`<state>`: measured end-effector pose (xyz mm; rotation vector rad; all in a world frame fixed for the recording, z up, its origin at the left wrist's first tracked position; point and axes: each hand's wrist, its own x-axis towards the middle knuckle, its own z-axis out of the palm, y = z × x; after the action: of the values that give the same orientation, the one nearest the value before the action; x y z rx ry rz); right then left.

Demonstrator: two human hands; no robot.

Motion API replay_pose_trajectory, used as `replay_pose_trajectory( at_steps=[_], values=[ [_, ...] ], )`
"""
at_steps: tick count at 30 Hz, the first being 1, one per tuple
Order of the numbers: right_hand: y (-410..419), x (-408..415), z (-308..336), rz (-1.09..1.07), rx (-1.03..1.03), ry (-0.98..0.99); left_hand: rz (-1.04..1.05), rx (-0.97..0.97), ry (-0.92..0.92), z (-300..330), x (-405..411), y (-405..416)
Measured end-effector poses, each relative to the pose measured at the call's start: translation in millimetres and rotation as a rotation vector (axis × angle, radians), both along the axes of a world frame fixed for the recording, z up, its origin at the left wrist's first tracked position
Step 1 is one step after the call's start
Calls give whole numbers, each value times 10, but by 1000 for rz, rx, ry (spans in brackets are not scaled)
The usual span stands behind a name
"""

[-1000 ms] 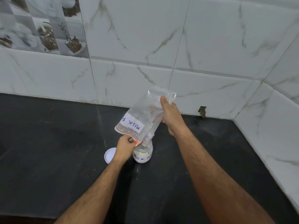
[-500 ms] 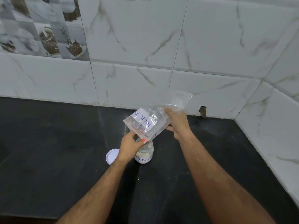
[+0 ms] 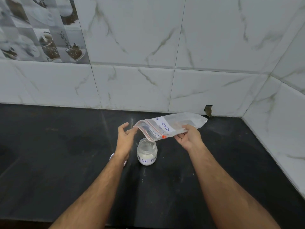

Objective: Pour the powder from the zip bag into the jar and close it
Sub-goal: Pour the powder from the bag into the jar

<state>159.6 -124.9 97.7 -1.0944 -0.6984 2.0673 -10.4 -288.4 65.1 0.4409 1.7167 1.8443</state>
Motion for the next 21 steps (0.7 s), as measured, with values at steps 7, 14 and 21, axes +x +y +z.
replay_pose_trajectory(
  at_steps=[7, 14, 21],
  values=[
    [241, 345, 49, 38, -43, 49, -105, -88, -212, 311, 28, 357],
    [604, 825, 54, 130, -16, -146, -393, -227, -337, 310, 424, 820],
    [895, 1196, -113, 305, 101, -520, -267, -146, -225, 272, 771, 1131]
  ],
)
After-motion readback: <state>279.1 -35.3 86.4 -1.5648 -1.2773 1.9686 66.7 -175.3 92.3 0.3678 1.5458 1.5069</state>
